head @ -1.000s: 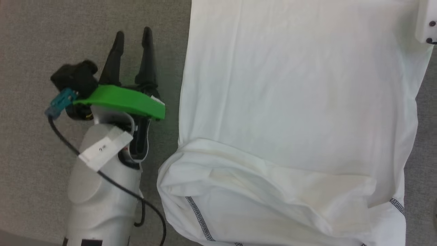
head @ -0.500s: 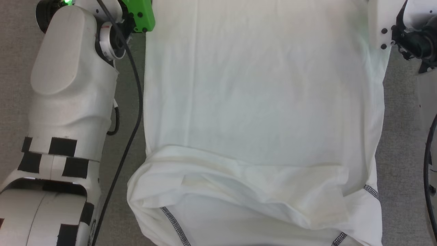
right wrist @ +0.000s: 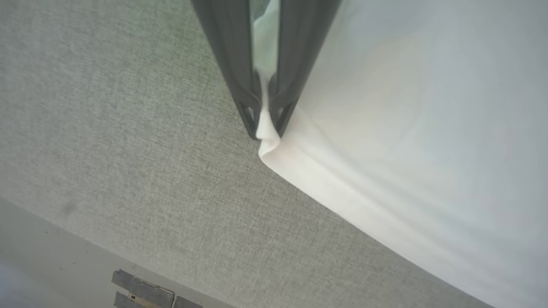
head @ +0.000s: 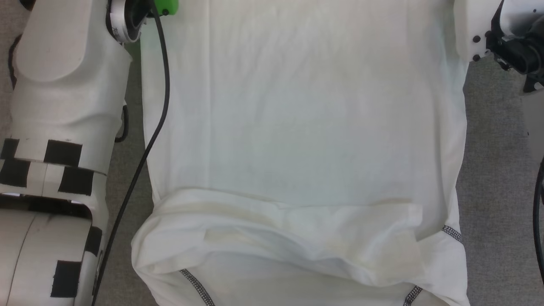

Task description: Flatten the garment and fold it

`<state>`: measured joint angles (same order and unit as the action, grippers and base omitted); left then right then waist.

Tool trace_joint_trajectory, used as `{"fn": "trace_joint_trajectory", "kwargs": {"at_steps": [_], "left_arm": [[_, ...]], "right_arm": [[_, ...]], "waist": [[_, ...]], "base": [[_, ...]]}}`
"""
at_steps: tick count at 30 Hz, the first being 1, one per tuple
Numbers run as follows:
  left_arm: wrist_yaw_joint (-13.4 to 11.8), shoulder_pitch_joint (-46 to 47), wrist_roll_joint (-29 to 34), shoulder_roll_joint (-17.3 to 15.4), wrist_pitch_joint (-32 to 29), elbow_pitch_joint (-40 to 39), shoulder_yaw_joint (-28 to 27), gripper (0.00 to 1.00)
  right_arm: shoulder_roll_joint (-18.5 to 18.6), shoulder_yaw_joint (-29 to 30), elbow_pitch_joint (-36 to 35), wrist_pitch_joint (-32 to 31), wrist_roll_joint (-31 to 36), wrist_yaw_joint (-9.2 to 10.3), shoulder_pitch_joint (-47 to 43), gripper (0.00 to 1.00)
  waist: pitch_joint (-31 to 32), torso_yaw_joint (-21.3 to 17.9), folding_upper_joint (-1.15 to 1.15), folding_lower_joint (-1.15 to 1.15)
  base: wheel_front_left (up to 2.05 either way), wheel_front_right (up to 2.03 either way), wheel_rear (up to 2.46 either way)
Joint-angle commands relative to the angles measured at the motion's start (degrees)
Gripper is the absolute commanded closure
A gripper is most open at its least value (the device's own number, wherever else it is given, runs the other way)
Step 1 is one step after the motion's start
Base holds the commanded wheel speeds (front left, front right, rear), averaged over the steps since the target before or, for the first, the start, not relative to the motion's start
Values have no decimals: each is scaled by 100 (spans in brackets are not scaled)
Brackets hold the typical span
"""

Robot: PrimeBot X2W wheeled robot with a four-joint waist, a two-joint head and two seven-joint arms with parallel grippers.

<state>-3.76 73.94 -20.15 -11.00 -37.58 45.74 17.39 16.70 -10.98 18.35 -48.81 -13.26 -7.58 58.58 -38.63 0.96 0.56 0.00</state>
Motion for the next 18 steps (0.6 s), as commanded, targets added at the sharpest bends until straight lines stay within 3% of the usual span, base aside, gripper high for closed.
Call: {"fn": "trace_joint_trajectory", "kwargs": {"at_steps": [1,2,3,4,18], "left_arm": [[-31,-175,2,-29,-141,206,43,0],[-28,-198,-48,-5,-214,245,29,2],[-39,-207,-79,4,-224,253,9,60],[-41,-220,-87,-3,-253,271,16,100],[270,-206,-749,103,-22,-26,-384,100]], "right_arm": [[45,-40,-12,25,-49,9,4,100],[59,-57,-34,27,-69,9,6,100],[70,-72,-53,31,-84,9,8,100],[85,-95,-76,37,-101,9,11,100],[250,12,-6,188,-190,9,8,100]], "waist": [[-32,-21,-55,0],[-37,-21,-55,0],[-44,-21,-55,0],[-49,-22,-55,0],[219,137,-55,0]], "base": [[0,0,0],[0,0,0],[0,0,0],[0,0,0],[0,0,0]]}}
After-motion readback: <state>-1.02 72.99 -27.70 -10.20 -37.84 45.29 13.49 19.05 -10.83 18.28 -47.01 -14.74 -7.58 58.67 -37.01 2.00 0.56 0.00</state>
